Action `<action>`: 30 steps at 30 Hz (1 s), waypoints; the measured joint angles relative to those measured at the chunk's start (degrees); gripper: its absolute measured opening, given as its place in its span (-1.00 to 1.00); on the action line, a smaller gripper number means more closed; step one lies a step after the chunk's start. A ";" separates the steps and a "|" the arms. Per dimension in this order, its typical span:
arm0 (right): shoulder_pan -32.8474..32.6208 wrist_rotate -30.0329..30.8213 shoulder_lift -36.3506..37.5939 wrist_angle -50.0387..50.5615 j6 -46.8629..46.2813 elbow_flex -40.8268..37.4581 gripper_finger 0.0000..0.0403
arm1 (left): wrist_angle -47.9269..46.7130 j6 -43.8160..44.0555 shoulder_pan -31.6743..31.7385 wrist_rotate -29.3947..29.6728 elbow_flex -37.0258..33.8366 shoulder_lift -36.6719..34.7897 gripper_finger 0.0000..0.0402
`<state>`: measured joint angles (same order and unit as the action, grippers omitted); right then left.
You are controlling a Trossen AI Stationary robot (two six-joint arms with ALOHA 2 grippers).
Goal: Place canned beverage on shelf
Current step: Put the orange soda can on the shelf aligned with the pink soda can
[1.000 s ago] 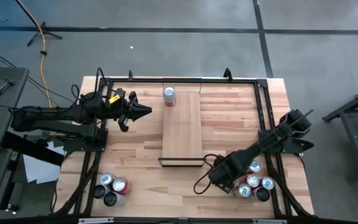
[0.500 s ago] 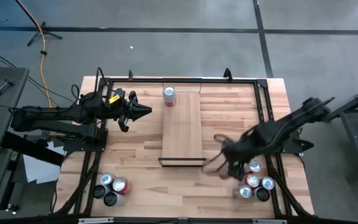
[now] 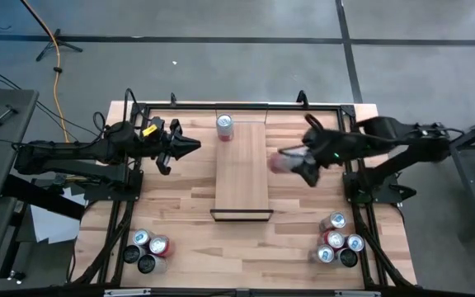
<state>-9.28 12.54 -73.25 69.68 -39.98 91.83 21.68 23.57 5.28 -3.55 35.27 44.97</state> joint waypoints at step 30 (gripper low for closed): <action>11.32 -5.65 -7.38 -25.50 19.25 -1.38 0.41 | 6.51 -5.81 0.00 -0.20 0.13 0.00 -1.00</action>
<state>2.04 6.89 -80.63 44.18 -20.73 90.45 28.20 17.76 5.28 -3.75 35.40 44.97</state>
